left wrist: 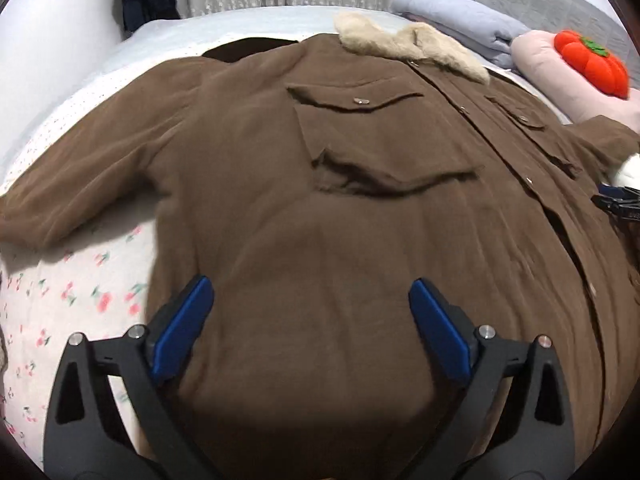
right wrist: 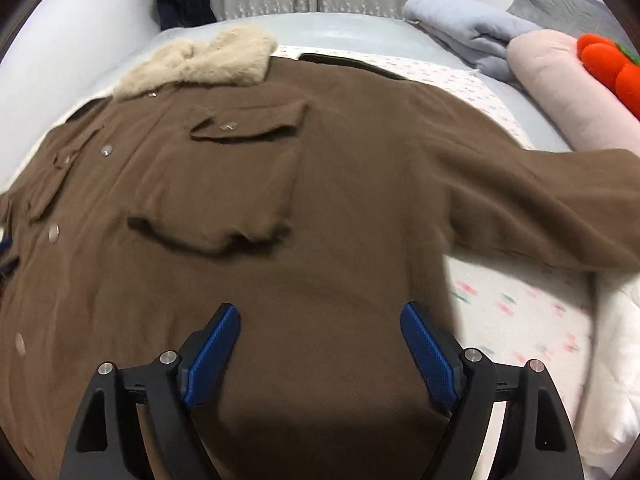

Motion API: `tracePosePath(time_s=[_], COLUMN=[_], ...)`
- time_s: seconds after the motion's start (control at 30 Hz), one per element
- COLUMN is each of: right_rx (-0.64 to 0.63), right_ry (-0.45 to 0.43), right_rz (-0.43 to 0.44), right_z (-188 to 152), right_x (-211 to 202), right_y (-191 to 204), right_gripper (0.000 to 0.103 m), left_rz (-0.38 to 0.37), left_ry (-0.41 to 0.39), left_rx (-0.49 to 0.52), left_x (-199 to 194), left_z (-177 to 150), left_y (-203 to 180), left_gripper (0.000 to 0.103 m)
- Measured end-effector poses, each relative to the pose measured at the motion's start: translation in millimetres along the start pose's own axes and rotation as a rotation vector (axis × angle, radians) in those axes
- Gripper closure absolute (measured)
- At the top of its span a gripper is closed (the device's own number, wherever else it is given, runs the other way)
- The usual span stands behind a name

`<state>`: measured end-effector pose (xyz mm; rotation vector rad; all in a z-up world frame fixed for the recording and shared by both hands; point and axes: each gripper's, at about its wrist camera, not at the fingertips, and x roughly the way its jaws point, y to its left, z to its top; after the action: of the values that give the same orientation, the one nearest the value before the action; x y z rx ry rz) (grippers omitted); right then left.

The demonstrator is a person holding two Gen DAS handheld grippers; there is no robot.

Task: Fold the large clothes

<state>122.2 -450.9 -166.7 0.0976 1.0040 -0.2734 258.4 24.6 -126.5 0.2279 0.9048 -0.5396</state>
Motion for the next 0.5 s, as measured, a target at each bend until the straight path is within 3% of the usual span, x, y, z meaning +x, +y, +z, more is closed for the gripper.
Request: tracePosePath(time_s=[0.03,0.07,0.13,0.23,0.37,0.5], right_rx=[-0.006,0.010,0.068,0.187,0.115,-0.002], right_ry=[0.004,0.028,0.060,0.036,-0.071,-0.133], right_rz=[-0.006,-0.042,-0.043,0.017,0.028,0.063], right_z=[-6.6,-12.1,-26.7,-43.5,-34.9,1.7], right_x=[-6.0,-8.4,-13.3,-33.8,-67.7,-84.5], right_y=[-8.6,-18.4,-43.9,-68.6,-39.3,4.8], right_gripper=[0.018,0.008,0.004,0.004,0.004,0.004], left_rz=[0.016,0.066,0.146,0.120,0.138,0.134], left_ry=[0.010,0.017,0.021,0.057,-0.036,-0.066], left_rx=[0.065,0.135,0.181,0.066,0.096,0.173], left_x=[-8.1,-12.8,-20.4,-40.8,-69.6,-72.5], left_z=[-8.1,-14.8,-22.9,-22.5,-3.5,32.5], left_y=[-2.9,-9.9,-10.8,8.6,-7.8,-43.0], left_gripper=[0.004,0.004,0.000,0.001,0.001,0.001])
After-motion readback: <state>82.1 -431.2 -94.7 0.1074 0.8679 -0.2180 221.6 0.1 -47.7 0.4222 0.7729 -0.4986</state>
